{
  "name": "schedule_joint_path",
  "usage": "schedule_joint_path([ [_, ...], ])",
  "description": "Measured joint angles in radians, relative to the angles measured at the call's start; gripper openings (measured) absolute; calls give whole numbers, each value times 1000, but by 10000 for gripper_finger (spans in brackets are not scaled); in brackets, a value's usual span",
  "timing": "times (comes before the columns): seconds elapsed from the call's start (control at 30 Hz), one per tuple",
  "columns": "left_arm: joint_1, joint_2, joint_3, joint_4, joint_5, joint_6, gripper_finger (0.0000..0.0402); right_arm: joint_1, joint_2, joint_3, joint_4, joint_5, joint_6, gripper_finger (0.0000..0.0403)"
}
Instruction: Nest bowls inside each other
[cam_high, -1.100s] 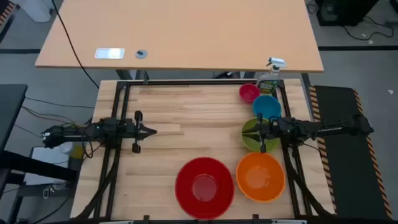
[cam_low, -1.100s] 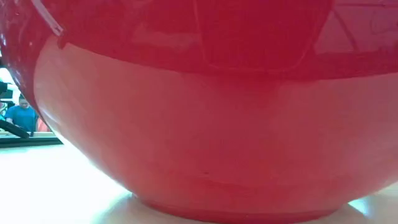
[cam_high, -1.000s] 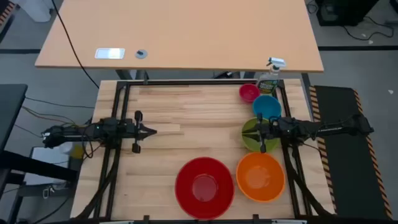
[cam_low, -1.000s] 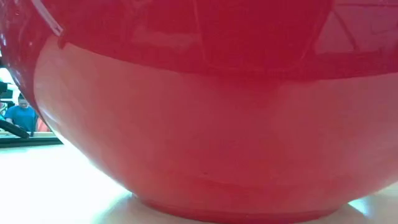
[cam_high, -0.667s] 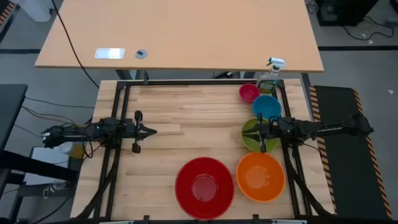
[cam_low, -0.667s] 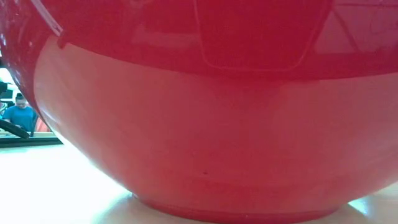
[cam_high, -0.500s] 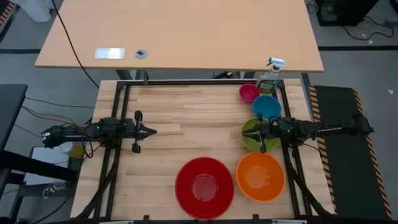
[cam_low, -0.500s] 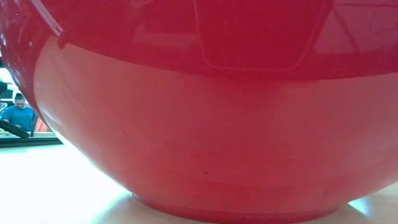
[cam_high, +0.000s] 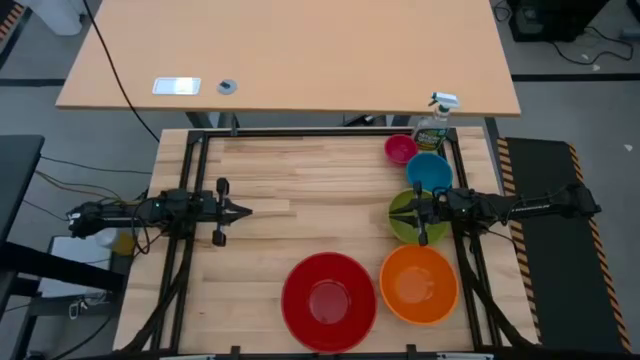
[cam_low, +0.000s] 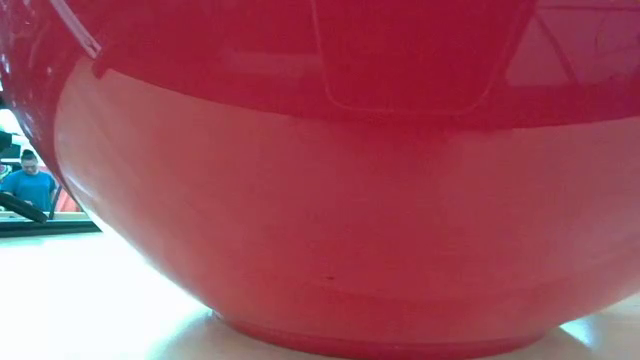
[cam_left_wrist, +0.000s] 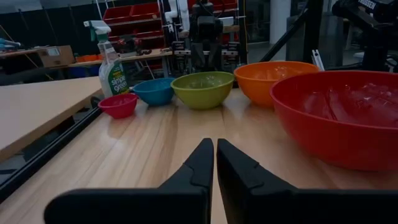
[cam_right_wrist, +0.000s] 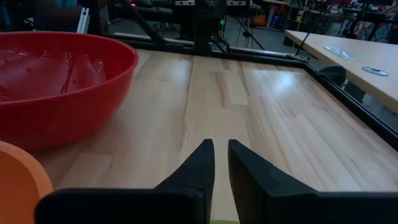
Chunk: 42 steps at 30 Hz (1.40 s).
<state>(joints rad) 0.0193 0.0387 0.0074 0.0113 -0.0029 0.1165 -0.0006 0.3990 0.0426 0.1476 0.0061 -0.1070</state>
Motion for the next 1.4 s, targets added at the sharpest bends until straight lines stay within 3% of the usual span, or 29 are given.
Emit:
schedule_joint_path([
  [1.4,0,0,0,17,1,-42,25,0,0,0,0,0,0,56],
])
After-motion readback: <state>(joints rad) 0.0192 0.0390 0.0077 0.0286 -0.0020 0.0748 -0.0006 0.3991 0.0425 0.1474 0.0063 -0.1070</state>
